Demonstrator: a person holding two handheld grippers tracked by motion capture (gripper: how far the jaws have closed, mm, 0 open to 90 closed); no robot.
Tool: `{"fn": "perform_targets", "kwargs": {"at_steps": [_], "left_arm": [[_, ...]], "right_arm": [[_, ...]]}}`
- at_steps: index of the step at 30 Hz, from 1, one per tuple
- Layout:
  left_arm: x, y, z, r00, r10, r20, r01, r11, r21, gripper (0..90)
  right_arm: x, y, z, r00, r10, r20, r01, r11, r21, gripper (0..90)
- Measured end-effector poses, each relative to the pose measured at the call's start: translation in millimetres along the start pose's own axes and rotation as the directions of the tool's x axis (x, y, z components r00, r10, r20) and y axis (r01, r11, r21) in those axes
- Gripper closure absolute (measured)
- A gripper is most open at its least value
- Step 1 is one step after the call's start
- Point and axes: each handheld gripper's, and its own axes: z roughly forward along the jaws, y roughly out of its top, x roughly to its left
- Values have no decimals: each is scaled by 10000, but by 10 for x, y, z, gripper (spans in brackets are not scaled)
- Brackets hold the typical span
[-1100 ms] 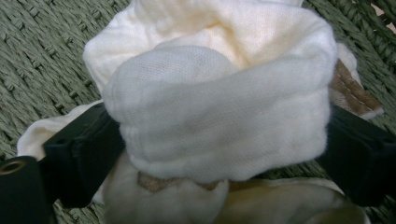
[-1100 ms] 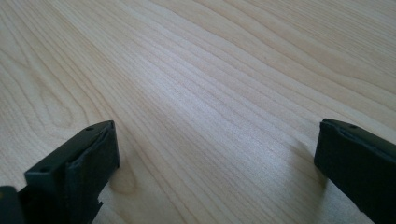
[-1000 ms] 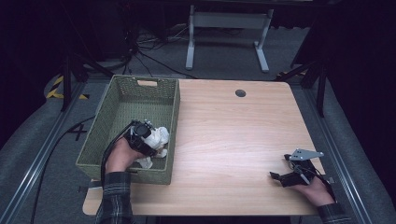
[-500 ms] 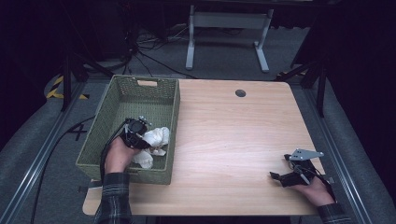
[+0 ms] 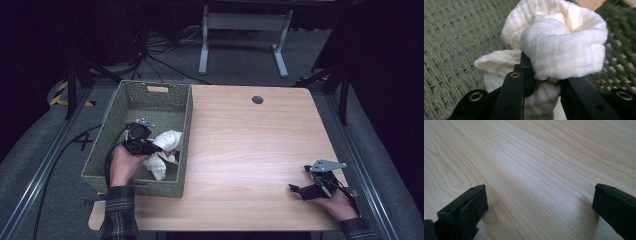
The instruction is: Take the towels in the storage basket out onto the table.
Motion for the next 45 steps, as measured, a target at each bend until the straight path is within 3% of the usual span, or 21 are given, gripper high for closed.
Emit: {"fn": "perform_targets", "kwargs": {"at_steps": [9, 16, 26, 37, 45], "left_arm": [[22, -13, -118, 10000, 15, 65, -9, 9953, -972, 782], [32, -33, -235, 9992, -196, 345, 259, 9811, -1920, 786], [64, -37, -371, 9997, -61, 256, 124, 9674, -2530, 788], [13, -28, -650, 9989, -105, 448, 262, 9299, -3668, 791], [-122, 80, -734, 9951, 161, 973, 243, 9157, -4011, 794]], "right_arm": [[0, 0, 0, 10000, -1, -1, 1, 10000, -1, 4], [0, 0, 0, 10000, -1, 2, 1, 10000, -2, 4], [0, 0, 1, 10000, -6, 1, 6, 10000, 0, 4], [0, 0, 0, 10000, -4, 2, 4, 10000, 1, 4], [0, 0, 0, 10000, -4, 2, 4, 10000, 1, 4]]}}
